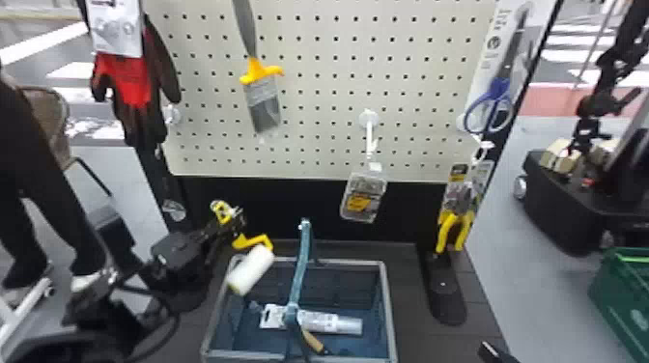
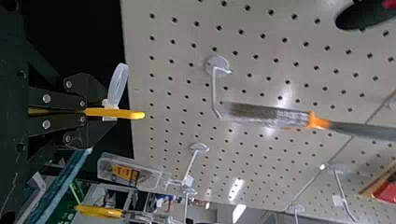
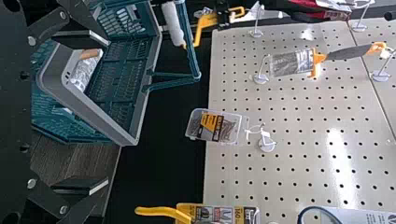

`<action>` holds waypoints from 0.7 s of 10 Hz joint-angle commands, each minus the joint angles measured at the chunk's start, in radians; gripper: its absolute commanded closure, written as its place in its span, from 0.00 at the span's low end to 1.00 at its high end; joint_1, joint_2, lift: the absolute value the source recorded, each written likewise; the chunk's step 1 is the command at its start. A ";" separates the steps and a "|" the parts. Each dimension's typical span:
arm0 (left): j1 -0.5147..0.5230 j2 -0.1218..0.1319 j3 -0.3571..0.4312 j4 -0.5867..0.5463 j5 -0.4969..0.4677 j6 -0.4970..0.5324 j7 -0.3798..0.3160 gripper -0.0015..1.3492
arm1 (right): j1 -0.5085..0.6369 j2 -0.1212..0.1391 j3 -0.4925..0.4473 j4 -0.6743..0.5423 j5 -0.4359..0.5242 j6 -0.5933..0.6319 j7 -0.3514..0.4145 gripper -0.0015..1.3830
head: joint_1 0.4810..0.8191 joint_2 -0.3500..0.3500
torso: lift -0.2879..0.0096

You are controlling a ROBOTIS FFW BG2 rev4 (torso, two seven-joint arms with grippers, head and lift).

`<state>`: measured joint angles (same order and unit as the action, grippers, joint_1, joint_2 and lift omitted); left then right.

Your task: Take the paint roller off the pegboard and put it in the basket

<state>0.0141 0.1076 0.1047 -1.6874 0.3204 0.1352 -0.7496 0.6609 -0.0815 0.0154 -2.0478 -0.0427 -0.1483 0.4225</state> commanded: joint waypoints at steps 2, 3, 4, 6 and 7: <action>0.064 -0.048 0.021 0.017 0.029 0.009 0.036 0.90 | 0.003 0.000 0.000 -0.003 0.000 0.003 -0.001 0.18 | 0.20 0.50 | 0.63; 0.062 -0.054 0.006 0.054 0.042 0.004 0.036 0.90 | 0.003 0.000 0.000 -0.005 0.001 0.007 -0.001 0.18 | 0.20 0.50 | 0.63; 0.053 -0.054 -0.026 0.103 0.071 -0.009 0.036 0.90 | 0.003 -0.001 0.000 -0.005 0.001 0.007 -0.001 0.18 | 0.20 0.50 | 0.63; 0.023 -0.055 -0.083 0.159 0.086 -0.023 0.036 0.90 | 0.003 0.000 0.001 -0.008 0.001 0.009 -0.001 0.18 | 0.20 0.50 | 0.63; 0.017 -0.060 -0.103 0.179 0.094 -0.028 0.036 0.90 | 0.001 0.000 0.001 -0.008 0.000 0.009 -0.001 0.18 | 0.20 0.50 | 0.63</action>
<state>0.0357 0.0503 0.0151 -1.5210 0.4099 0.1097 -0.7133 0.6637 -0.0828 0.0166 -2.0557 -0.0418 -0.1395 0.4218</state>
